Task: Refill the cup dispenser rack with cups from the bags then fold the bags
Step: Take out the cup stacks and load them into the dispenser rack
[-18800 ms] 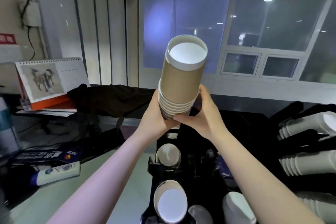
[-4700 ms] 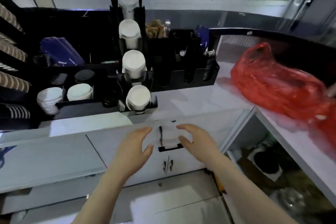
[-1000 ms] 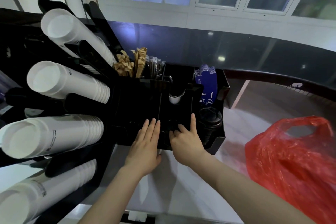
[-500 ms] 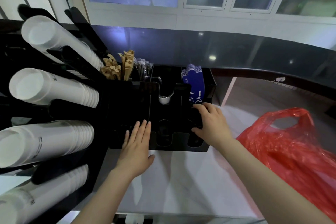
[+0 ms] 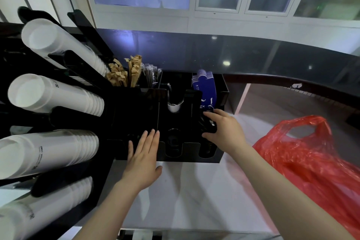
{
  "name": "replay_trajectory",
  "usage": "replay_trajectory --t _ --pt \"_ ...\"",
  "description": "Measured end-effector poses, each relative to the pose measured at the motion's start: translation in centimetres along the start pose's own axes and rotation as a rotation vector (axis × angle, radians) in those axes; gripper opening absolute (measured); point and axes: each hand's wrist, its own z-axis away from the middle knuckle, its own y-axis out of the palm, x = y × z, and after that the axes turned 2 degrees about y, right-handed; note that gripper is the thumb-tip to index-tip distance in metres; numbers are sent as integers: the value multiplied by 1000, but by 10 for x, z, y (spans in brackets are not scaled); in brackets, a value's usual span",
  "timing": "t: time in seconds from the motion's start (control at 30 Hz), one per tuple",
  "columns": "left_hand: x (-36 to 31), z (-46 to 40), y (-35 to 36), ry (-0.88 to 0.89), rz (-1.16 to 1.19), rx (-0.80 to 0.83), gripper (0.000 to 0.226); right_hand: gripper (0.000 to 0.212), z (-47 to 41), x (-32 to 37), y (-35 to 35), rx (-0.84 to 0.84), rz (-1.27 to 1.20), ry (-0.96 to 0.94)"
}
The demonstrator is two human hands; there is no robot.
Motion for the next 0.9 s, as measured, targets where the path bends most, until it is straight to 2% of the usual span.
replay_trajectory --t 0.23,0.33,0.63,0.77,0.9 --pt "0 0 -1 7 -5 -8 98 70 12 13 -16 -184 -135 -47" --pt "0 2 -7 8 -23 -15 95 70 15 31 -19 -206 -212 -107" --pt "32 43 -17 -153 -28 -146 99 72 6 117 27 -39 -211 -341" --pt "45 49 -24 -199 10 -165 91 72 -10 148 61 60 -65 -365" --pt "51 46 -25 -160 24 -147 88 70 -19 160 84 87 109 -368"
